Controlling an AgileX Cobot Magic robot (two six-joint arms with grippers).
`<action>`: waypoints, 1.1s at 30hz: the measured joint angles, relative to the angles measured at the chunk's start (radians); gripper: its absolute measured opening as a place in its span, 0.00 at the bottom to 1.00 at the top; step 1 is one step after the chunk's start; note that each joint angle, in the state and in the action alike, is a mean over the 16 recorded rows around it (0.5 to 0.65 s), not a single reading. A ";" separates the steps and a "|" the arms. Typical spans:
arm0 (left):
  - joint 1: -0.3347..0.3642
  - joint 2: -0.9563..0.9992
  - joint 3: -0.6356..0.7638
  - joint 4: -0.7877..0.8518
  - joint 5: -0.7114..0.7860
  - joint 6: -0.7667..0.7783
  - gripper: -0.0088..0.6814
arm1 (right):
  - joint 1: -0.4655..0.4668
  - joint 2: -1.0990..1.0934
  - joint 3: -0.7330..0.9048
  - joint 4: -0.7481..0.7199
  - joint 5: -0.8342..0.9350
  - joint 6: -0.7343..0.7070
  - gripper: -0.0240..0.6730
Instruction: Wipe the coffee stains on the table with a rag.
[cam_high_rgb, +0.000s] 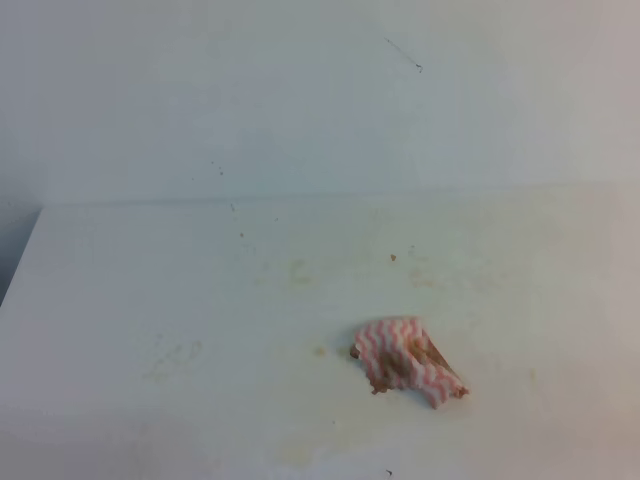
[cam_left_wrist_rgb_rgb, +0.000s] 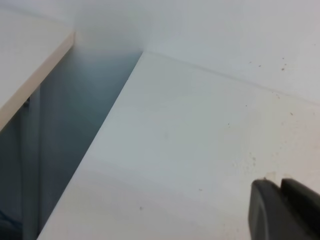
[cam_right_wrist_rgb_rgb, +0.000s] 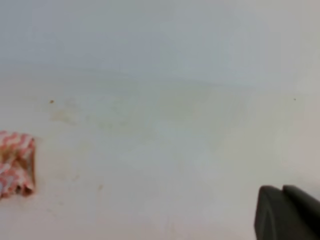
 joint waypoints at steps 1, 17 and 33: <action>0.000 0.000 0.000 0.000 0.000 0.000 0.01 | -0.017 -0.028 0.024 -0.001 0.000 0.000 0.03; 0.000 0.000 0.000 0.000 0.002 0.000 0.01 | -0.115 -0.175 0.203 -0.024 -0.018 0.001 0.03; 0.000 0.000 0.000 0.000 0.002 0.000 0.01 | -0.146 -0.175 0.203 0.148 -0.032 -0.147 0.03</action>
